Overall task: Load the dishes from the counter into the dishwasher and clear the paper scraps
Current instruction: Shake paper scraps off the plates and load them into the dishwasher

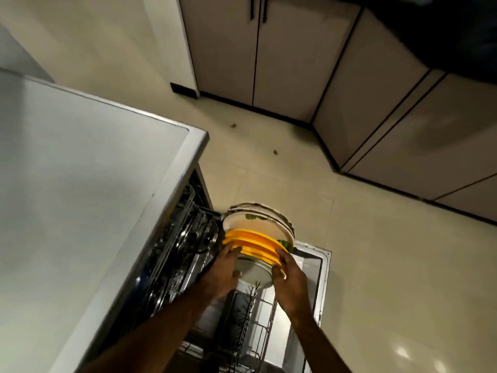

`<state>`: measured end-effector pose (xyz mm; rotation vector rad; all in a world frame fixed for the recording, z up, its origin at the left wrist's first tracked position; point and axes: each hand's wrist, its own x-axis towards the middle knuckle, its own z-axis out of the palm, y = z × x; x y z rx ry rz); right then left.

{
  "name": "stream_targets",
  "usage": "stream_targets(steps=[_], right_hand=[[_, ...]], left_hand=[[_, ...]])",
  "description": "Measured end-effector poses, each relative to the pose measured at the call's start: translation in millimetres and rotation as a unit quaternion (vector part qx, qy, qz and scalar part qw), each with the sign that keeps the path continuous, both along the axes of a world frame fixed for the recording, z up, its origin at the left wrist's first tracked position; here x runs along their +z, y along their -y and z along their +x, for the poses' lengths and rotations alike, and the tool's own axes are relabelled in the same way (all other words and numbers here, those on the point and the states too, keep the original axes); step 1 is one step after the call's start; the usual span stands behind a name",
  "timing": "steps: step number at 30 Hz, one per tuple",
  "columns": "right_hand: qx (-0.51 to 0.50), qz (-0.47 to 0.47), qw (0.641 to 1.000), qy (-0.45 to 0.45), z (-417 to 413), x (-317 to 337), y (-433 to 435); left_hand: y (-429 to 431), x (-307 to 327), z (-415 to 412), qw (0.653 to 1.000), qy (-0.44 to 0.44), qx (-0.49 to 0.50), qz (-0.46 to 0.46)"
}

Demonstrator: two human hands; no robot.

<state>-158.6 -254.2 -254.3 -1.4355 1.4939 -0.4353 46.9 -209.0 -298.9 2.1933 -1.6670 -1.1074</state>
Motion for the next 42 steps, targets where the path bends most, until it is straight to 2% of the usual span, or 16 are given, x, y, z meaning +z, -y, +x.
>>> stream_targets(steps=[10,12,15,20,26,30,33,42], right_hand=[[0.117,-0.063,0.99,0.045,20.2,157.0,-18.7],[0.177,-0.086,0.979,0.056,36.4,196.8,-35.0],[0.222,-0.107,0.968,0.055,48.0,211.9,-37.1],[0.329,-0.148,0.93,0.063,92.0,252.0,-66.5],[0.427,-0.169,0.883,0.094,151.0,274.0,-104.7],[0.501,-0.191,0.838,0.099,196.1,283.8,-166.5],[0.542,-0.204,0.807,0.112,225.6,289.3,-224.3],[0.655,-0.183,0.722,0.128,284.0,288.7,-429.6]], left_hand=[[-52.5,190.7,6.5,0.993,0.07,0.022,-0.092],[-82.9,238.2,16.6,0.987,0.103,0.051,-0.111],[-96.4,256.4,30.4,0.982,0.134,0.054,-0.124],[-182.9,293.0,69.1,0.951,0.186,0.168,-0.183],[-288.1,318.6,96.0,0.92,0.224,0.273,-0.169],[-379.0,323.6,104.6,0.888,0.222,0.376,-0.148],[-447.1,331.5,103.2,0.87,0.235,0.414,-0.126],[-682.0,333.3,78.3,0.805,0.186,0.562,-0.03]])
